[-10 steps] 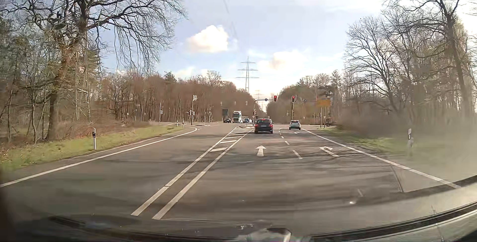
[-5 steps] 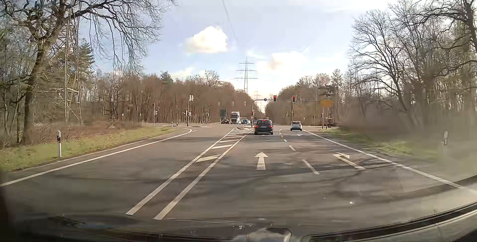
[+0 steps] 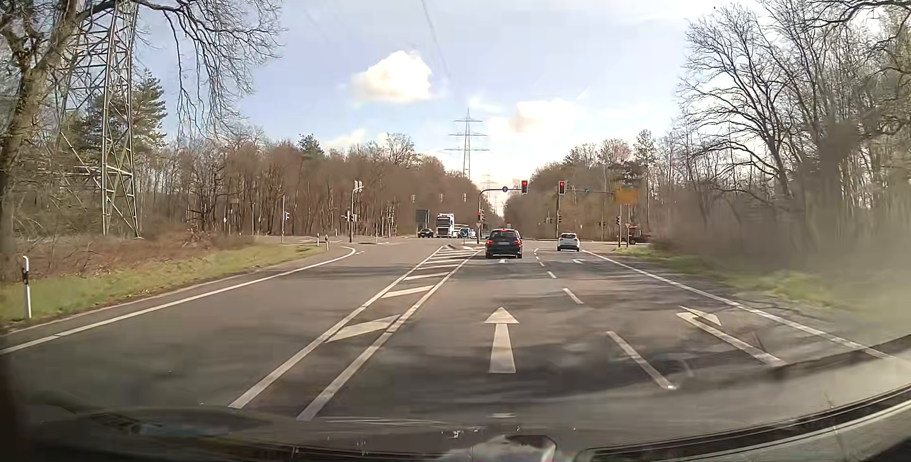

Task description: Follow the waypoints while adhering to traffic rules and regulations

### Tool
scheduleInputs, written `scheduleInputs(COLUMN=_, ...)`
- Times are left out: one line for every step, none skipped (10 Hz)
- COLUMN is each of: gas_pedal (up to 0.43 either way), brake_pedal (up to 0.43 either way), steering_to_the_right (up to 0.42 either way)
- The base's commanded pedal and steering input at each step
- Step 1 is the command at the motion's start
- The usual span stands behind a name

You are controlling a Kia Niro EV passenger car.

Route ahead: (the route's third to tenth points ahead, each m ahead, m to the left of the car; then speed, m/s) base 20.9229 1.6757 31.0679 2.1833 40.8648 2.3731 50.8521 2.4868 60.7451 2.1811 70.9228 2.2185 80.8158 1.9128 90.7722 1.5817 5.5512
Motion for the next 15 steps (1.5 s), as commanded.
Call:
scheduleInputs(gas_pedal=0.059, brake_pedal=0.0, steering_to_the_right=0.007)
scheduleInputs(gas_pedal=0.059, brake_pedal=0.0, steering_to_the_right=0.007)
scheduleInputs(gas_pedal=0.059, brake_pedal=0.0, steering_to_the_right=0.008)
scheduleInputs(gas_pedal=0.059, brake_pedal=0.0, steering_to_the_right=0.011)
scheduleInputs(gas_pedal=0.059, brake_pedal=0.0, steering_to_the_right=0.012)
scheduleInputs(gas_pedal=0.059, brake_pedal=0.0, steering_to_the_right=0.012)
scheduleInputs(gas_pedal=0.059, brake_pedal=0.0, steering_to_the_right=0.012)
scheduleInputs(gas_pedal=0.059, brake_pedal=0.0, steering_to_the_right=0.012)
scheduleInputs(gas_pedal=0.059, brake_pedal=0.0, steering_to_the_right=0.012)
scheduleInputs(gas_pedal=0.059, brake_pedal=0.0, steering_to_the_right=0.012)
scheduleInputs(gas_pedal=0.059, brake_pedal=0.0, steering_to_the_right=0.012)
scheduleInputs(gas_pedal=0.059, brake_pedal=0.0, steering_to_the_right=0.012)
scheduleInputs(gas_pedal=0.059, brake_pedal=0.0, steering_to_the_right=0.012)
scheduleInputs(gas_pedal=0.059, brake_pedal=0.0, steering_to_the_right=0.012)
scheduleInputs(gas_pedal=0.059, brake_pedal=0.0, steering_to_the_right=0.012)
